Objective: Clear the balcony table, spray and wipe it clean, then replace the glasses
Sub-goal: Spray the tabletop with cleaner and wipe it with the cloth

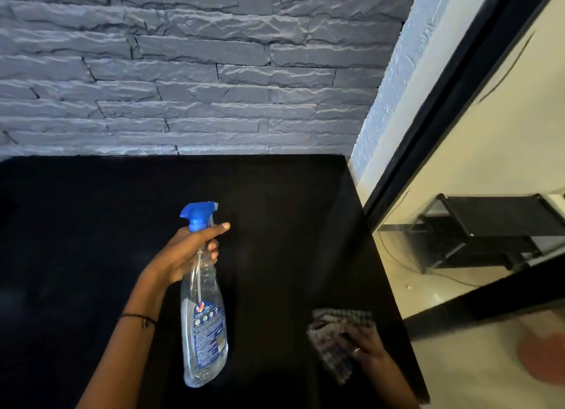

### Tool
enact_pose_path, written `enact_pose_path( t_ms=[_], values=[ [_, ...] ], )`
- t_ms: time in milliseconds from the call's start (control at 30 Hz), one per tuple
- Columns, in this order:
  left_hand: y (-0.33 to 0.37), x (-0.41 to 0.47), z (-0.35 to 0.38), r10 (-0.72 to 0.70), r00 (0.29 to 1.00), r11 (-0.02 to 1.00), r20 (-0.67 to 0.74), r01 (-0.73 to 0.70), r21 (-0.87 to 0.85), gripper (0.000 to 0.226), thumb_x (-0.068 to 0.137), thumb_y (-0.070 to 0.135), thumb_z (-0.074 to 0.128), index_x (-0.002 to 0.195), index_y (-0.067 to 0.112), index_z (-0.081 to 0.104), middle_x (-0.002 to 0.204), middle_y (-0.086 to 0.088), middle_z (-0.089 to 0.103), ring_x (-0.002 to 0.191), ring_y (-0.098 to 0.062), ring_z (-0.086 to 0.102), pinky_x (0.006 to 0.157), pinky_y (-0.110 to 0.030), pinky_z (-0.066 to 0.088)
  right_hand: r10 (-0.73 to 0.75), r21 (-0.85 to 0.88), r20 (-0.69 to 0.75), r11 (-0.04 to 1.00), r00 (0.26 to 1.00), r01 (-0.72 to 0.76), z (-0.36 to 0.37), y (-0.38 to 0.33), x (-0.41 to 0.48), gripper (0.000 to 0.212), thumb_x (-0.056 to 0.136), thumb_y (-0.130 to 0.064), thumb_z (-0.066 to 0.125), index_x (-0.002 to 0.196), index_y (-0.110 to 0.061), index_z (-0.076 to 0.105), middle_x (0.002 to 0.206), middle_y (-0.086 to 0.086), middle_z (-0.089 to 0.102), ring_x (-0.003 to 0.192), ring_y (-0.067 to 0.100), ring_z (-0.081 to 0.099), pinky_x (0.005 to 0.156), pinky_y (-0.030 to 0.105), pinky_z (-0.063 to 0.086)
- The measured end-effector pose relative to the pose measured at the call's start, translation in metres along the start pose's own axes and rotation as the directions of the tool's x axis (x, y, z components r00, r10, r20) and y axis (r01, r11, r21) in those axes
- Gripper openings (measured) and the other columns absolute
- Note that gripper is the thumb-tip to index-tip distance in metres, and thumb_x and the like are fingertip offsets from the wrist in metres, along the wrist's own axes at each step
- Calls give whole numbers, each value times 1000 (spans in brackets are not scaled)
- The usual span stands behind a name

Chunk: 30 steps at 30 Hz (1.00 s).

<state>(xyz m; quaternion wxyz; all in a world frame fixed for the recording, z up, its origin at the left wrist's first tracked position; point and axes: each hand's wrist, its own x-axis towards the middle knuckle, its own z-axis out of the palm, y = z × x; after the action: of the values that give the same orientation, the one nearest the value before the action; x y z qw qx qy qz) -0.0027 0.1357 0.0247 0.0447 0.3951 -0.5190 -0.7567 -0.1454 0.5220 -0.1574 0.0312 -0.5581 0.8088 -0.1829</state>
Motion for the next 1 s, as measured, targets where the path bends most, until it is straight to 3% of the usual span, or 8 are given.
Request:
enact_pose_path(
  t_ms=[100,233,433,500,633,733,867,1000],
  values=[
    [-11,-21,-3,2,1000,1000,-11,-1,26,30,77,28,75,78,17,47,53,0,47,47,-15,49,52,-29,47,234,60,-27,971,972,-232,-32,27,-21,56,95,-14,46,135,-50,31,148,-23,24,136,1,22,115,27,20],
    [-27,-47,-2,-8,1000,999,-27,10,40,30,78,28,75,74,16,47,53,-2,46,46,-15,48,51,-29,46,422,87,-68,905,904,-416,-39,20,15,43,89,-6,49,130,-20,51,141,4,42,132,29,36,109,30,25],
    [-48,-75,4,-6,999,999,-35,7,35,29,78,28,74,69,17,48,53,-2,43,45,-15,46,49,-27,44,263,147,99,950,960,-275,7,-60,48,38,94,-11,40,129,-17,53,143,-1,39,139,19,24,105,-1,2],
    [-53,-81,5,-7,999,999,-37,8,32,28,79,27,73,69,17,49,54,-2,43,46,-16,46,50,-28,43,163,160,106,971,981,-179,18,-92,29,42,89,-11,42,126,-25,55,140,-6,43,135,17,27,113,14,10],
    [-62,-93,2,-14,999,1000,-36,15,19,31,78,28,74,67,17,48,53,-3,43,45,-16,46,48,-27,43,-6,66,135,998,991,-3,27,-100,-33,62,65,-17,78,121,-35,55,135,-11,42,122,13,36,96,27,42],
    [-65,-102,-2,-24,999,999,-36,25,26,33,78,27,74,64,16,47,52,-3,43,43,-16,46,44,-26,43,51,57,107,997,993,-57,2,-78,-72,64,75,-19,71,128,-43,46,141,-13,36,131,6,24,103,29,31],
    [-65,-111,-5,-17,1000,998,-25,19,57,32,79,27,73,64,16,47,51,-4,44,42,-15,46,43,-25,44,260,17,42,965,965,-261,-40,-42,-101,59,84,-5,49,128,-45,47,144,-15,36,135,9,27,102,31,41],
    [-67,-119,-9,-14,1000,998,-20,15,66,31,80,27,73,65,16,48,51,-4,44,43,-15,46,44,-25,43,350,-40,4,936,937,-349,-54,-18,-101,63,75,11,63,119,-35,60,139,-14,38,128,16,36,100,41,46]
  ],
)
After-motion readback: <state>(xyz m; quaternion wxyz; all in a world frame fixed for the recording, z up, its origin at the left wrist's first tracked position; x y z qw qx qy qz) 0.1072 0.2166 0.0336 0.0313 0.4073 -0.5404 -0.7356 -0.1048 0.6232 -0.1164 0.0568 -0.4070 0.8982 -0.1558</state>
